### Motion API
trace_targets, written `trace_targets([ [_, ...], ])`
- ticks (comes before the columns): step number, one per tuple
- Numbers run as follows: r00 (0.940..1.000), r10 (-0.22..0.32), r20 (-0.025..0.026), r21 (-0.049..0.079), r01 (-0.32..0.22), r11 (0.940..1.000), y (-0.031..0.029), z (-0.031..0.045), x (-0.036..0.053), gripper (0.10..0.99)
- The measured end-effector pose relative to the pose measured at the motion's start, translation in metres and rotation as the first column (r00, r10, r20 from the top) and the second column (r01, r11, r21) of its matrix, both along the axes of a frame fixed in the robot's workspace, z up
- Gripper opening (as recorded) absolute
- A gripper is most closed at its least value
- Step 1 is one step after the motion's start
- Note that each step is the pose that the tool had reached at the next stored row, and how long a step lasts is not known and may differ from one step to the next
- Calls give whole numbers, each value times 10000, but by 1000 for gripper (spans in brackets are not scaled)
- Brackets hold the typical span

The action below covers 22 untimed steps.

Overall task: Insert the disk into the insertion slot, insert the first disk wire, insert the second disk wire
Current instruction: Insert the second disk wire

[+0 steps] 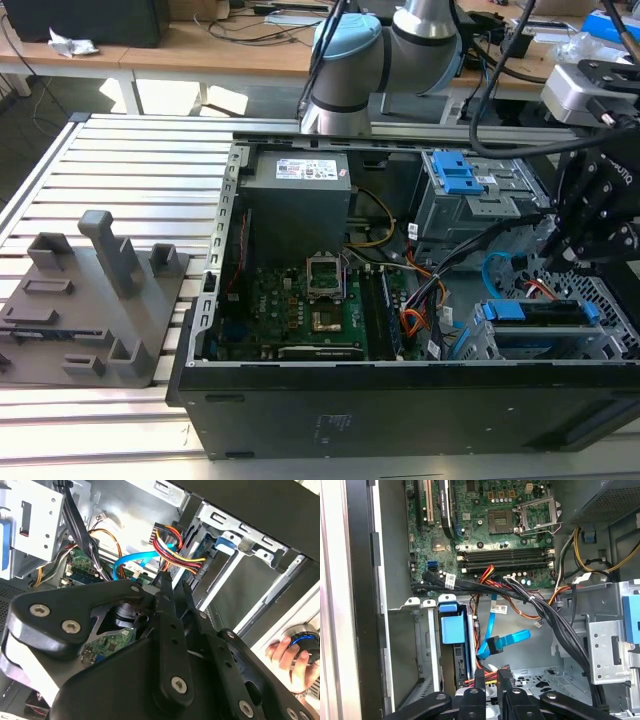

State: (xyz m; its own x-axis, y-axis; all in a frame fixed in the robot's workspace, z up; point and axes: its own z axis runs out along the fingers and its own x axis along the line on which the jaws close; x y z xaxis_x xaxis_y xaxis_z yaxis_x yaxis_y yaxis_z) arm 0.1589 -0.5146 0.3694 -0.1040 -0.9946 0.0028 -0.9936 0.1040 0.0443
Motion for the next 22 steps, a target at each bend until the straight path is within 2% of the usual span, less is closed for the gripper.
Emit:
trace_targets([
  [9,10000,8,0,0,-8,10000,12,0,-83,239],
  [14,9999,102,0,0,-102,9999,29,0,-180,239],
  [22,9981,620,0,-1,-620,9981,58,27,-181,239],
])
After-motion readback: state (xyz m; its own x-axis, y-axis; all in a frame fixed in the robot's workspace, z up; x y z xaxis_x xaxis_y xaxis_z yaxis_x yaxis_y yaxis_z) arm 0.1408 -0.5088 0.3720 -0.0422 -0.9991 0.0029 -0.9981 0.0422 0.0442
